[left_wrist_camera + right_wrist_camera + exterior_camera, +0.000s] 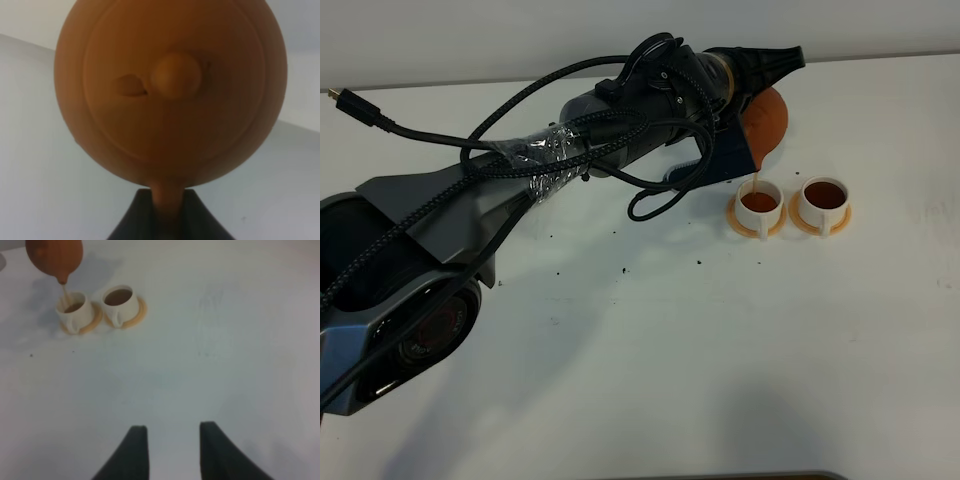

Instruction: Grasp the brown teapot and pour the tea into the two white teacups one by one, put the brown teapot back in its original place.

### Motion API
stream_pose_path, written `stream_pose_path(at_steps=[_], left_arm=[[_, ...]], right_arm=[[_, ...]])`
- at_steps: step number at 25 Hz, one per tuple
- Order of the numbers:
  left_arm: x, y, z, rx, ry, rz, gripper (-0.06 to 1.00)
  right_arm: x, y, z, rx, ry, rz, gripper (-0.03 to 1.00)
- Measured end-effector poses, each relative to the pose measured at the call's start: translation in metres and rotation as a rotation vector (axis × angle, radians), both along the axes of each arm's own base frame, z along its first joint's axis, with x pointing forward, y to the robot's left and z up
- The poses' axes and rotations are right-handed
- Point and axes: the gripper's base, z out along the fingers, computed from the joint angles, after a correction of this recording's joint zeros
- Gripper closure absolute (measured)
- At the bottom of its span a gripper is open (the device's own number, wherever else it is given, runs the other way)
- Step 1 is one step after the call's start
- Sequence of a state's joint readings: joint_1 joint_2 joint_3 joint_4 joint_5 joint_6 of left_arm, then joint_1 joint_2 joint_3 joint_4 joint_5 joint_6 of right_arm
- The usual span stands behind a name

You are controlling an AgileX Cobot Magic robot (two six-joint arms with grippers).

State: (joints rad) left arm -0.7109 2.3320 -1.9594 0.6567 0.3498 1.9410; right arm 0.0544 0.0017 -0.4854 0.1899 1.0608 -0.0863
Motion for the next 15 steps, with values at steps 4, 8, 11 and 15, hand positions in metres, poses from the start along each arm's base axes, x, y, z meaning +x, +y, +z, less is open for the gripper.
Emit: stream_pose_path(at_steps=[4, 8, 11, 15], left_arm=[[0.0001, -0.0010, 0.0007, 0.016, -0.016, -0.027, 0.84], [0.0003, -0.0027, 0.0018, 0.006, -0.029, -0.043, 0.84], [0.0005, -0.0040, 0.0028, -0.004, -0.039, -0.055, 0.84], [0.0005, -0.0046, 0.0033, -0.008, -0.044, -0.061, 0.84]], right_arm=[[0.0000, 0.0000, 0.0000, 0.000, 0.000, 0.000, 0.73], [0.0000, 0.0000, 0.0000, 0.000, 0.000, 0.000, 0.73], [0.0000, 0.0000, 0.0000, 0.000, 0.000, 0.000, 0.73], [0.0000, 0.0000, 0.0000, 0.000, 0.000, 0.000, 0.73]])
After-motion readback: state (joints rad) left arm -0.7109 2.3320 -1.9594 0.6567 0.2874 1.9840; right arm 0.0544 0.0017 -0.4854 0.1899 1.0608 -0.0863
